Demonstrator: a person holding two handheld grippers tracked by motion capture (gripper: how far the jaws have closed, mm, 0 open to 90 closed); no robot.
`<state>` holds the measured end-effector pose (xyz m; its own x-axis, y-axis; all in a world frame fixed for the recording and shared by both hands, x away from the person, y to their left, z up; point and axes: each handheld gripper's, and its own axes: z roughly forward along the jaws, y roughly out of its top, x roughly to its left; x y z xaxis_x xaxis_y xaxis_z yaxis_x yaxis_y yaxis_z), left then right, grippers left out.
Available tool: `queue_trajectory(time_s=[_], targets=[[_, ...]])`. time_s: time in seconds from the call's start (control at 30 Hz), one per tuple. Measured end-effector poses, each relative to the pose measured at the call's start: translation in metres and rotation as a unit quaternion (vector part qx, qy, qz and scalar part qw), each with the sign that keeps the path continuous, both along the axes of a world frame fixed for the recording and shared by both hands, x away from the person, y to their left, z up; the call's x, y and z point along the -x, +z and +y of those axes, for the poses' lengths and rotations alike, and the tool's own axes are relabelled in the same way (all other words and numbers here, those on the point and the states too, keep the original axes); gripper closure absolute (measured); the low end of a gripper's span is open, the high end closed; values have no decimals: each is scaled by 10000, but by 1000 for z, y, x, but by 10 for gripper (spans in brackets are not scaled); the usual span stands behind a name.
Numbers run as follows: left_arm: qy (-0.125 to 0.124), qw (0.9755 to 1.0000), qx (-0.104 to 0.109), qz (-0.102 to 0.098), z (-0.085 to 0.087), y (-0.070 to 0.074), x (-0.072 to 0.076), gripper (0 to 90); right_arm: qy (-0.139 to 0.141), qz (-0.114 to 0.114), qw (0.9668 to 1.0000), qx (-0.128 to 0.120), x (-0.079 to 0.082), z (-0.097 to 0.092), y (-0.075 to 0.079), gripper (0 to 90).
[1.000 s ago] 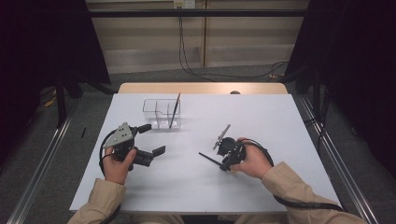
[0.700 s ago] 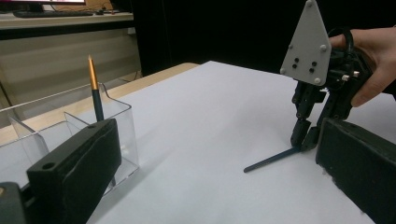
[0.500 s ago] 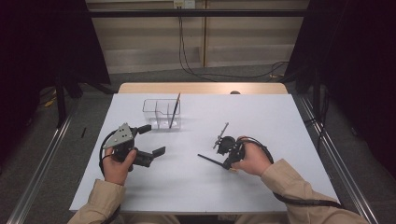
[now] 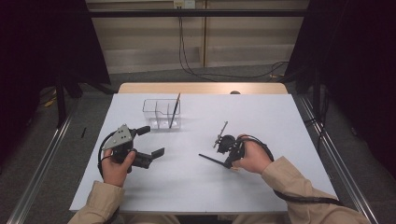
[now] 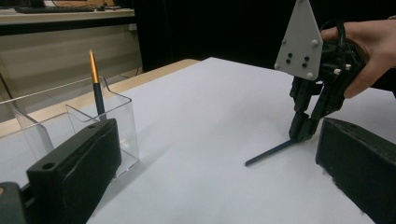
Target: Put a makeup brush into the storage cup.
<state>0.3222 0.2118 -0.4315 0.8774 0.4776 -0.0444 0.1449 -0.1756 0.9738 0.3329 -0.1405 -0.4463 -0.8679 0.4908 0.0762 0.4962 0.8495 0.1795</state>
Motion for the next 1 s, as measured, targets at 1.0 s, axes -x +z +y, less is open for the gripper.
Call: queue_trajectory(time_s=[1.0], targets=[[-261,9996,-120,67,-22,6,-4,1,772,-247,9967,-5,4,-7,29,836]])
